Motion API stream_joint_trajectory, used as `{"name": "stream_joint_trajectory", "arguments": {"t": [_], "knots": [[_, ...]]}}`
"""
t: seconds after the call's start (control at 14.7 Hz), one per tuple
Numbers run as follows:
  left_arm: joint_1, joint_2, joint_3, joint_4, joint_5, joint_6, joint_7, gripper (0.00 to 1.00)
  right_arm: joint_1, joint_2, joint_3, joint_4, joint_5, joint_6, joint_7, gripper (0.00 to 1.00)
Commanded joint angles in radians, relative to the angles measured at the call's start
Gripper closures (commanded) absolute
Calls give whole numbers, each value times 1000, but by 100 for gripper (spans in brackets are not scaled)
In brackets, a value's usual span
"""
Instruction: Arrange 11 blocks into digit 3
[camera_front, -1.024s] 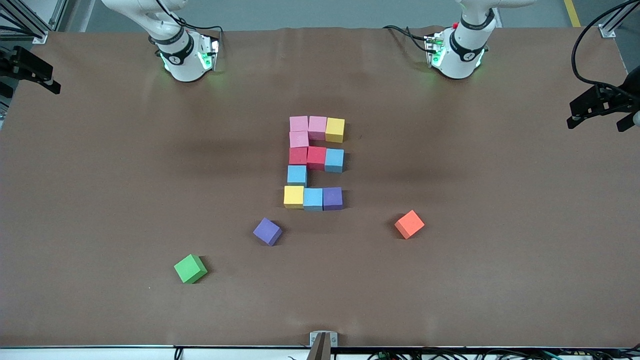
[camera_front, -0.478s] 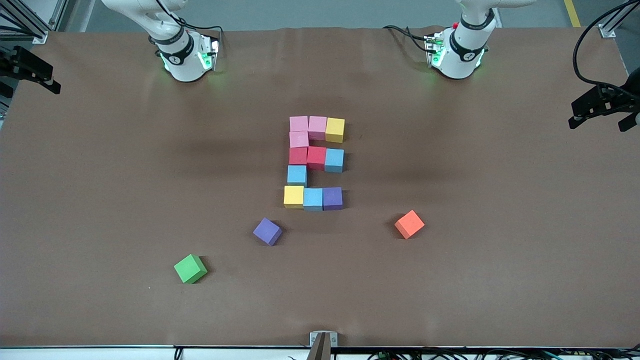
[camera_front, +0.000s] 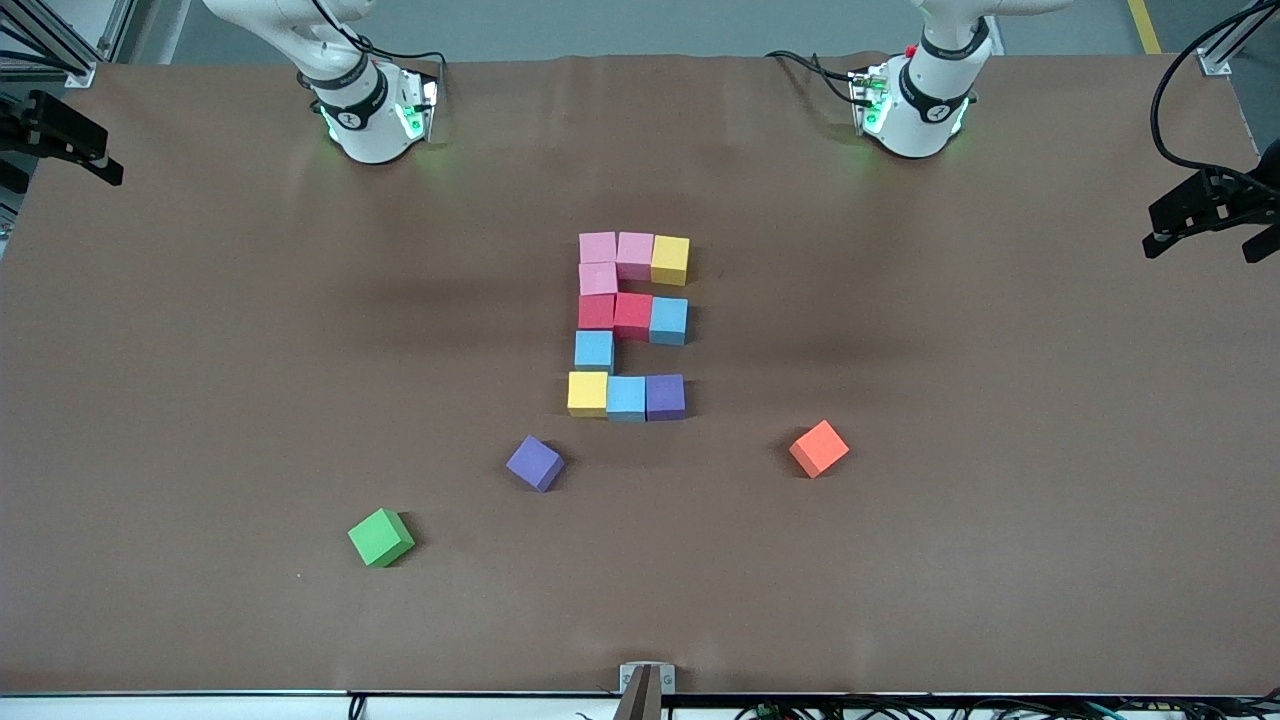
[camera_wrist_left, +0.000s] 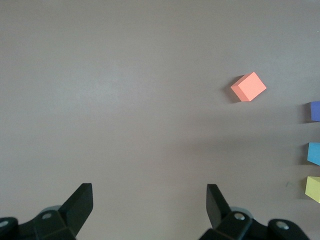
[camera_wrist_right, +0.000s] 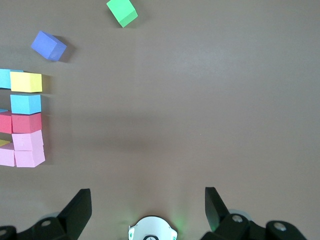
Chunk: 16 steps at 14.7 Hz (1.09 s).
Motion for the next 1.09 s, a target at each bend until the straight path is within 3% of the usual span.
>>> {"name": "stream_joint_trajectory", "arguments": {"t": [0.0, 1.02], "knots": [[5, 1, 3, 11, -17, 1, 1, 0, 5, -15, -4, -14, 6, -4, 3, 0], [-9, 10, -3, 20, -20, 1, -57, 0, 3, -15, -6, -15, 29, 8, -1, 0]]}}
